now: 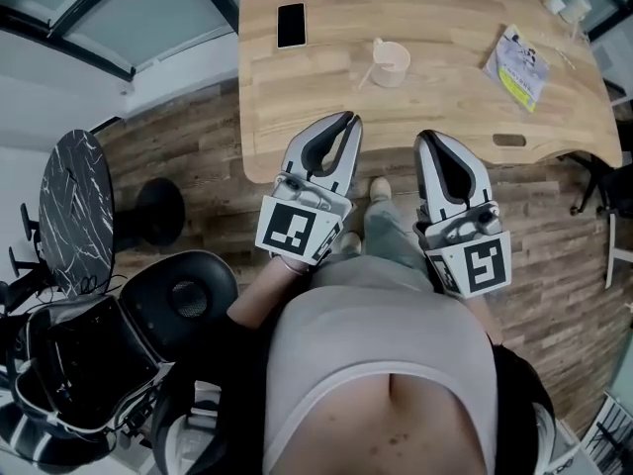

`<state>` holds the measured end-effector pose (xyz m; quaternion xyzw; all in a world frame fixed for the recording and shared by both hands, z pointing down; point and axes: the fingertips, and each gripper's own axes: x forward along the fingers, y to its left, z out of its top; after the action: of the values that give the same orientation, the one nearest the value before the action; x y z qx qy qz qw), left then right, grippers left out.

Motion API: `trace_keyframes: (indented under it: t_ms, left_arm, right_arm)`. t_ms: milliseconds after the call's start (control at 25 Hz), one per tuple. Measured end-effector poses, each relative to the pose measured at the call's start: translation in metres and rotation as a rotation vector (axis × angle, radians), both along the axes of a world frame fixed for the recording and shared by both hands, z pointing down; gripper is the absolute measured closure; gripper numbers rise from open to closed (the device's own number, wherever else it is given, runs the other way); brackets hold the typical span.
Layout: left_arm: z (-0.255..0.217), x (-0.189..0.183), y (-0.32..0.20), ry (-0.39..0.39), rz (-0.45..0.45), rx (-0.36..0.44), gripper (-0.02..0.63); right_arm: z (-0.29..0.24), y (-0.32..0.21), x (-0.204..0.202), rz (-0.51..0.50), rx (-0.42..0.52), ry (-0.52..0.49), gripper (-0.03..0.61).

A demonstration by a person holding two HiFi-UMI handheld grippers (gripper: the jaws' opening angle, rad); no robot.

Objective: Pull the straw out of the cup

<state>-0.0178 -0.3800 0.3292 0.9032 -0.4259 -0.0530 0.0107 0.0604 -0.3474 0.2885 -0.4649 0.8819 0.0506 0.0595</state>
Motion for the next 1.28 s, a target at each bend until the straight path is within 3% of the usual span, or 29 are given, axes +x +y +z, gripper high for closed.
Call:
trace_keyframes:
  t_ms: [80,200,320,760,1280]
  left_arm:
    - [0.007,0.003,-0.016,-0.014,-0.01,-0.017,0.602]
    - [0.017,0.007,-0.036,-0.021,-0.025,-0.037,0.523]
    - [0.025,0.01,-0.054,-0.025,-0.043,-0.046,0.499]
    - [0.058,0.02,-0.095,-0.061,-0.061,-0.104,0.457]
    - [0.108,0.035,-0.121,-0.125,-0.038,-0.194,0.456]
  right_arm:
    - [-0.001,-0.016,0.003,-0.011,0.001,-0.003,0.548]
    - [-0.001,-0.035,0.008,-0.028,0.0,-0.002,0.548]
    - [0.001,-0.052,0.012,-0.038,-0.004,0.002,0.548]
    - [0.014,-0.086,0.023,-0.039,-0.044,0.001,0.548]
    - [0.021,-0.094,0.027,-0.041,-0.073,-0.013,0.547]
